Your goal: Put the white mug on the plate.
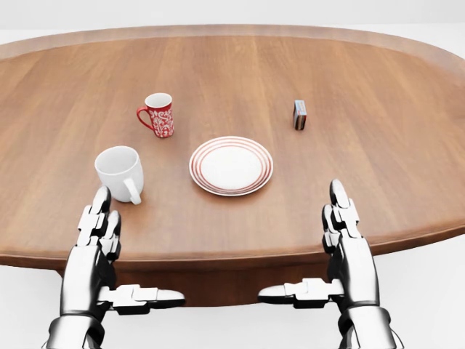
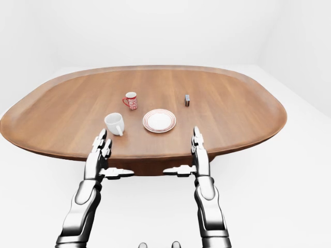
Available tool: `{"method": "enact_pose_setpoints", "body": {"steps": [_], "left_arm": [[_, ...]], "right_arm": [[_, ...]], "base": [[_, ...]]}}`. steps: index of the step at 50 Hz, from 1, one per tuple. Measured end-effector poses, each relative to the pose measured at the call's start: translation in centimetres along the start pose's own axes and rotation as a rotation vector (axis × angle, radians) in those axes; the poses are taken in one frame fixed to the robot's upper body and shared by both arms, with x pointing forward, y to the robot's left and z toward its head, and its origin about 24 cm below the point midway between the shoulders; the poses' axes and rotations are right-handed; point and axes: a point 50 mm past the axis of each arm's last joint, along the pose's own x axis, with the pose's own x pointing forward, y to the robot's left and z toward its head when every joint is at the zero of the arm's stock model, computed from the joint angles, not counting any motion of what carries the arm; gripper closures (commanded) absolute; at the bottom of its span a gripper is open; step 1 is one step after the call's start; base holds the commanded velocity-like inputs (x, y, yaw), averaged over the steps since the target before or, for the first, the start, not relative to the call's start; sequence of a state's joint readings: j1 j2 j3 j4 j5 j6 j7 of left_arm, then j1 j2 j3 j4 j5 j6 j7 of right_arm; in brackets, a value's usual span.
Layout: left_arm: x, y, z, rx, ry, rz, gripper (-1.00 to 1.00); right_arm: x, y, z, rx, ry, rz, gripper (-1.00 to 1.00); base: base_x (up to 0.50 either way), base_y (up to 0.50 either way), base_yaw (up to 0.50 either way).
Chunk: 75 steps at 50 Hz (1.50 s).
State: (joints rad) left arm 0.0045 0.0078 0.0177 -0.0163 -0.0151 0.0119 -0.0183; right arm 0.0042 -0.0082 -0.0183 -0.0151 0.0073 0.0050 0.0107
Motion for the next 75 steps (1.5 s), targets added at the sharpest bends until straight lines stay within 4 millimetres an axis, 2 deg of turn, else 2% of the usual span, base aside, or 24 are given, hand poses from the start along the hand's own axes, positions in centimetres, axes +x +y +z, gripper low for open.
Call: {"method": "enact_pose_setpoints", "body": {"steps": [20,25,28,37,41,45,50,56,75], "left_arm": [[-0.2,1.2,0.5,0.007,-0.016,0.019,-1.00],[-0.1,2.0,1.3,0.000,-0.031,0.041,-1.00],[-0.1,3.0,2.5,-0.007,-0.060,0.067,-1.00],[-1.3,7.4,9.2,-0.041,-0.348,0.191,-1.00],[-2.4,9.1,12.0,-0.063,-0.472,0.244,-1.00],[-3.4,10.5,13.8,-0.083,-0.556,0.289,-1.00],[-4.4,11.7,15.5,-0.103,-0.635,0.328,-1.00],[-5.2,12.4,16.7,-0.125,-0.694,0.352,-1.00],[-6.1,12.8,17.7,-0.126,-0.743,0.372,-1.00]], "right_arm": [[-0.4,-1.1,0.8,-0.012,-0.023,-0.027,-1.00],[-1.1,-1.8,2.1,-0.026,-0.045,-0.051,-1.00],[-1.9,-2.5,4.2,-0.037,-0.129,-0.078,-1.00],[-6.1,-4.9,11.9,-0.099,-0.470,-0.170,-1.00],[-8.0,-5.8,13.8,-0.122,-0.558,-0.207,-1.00],[-9.7,-6.7,15.0,-0.123,-0.600,-0.245,-1.00],[-11.1,-7.4,15.9,-0.116,-0.618,-0.270,-1.00],[-11.9,-7.5,16.5,-0.115,-0.629,-0.273,-1.00],[-12.3,-6.9,17.1,-0.115,-0.639,-0.229,-1.00]], "base": [[0.00,0.00,0.00],[0.00,0.00,0.00],[0.00,0.00,0.00],[0.00,0.00,0.00],[0.00,0.00,0.00],[0.00,0.00,0.00],[0.00,0.00,0.00],[0.00,0.06,0.00],[0.00,0.49,0.00]]}}
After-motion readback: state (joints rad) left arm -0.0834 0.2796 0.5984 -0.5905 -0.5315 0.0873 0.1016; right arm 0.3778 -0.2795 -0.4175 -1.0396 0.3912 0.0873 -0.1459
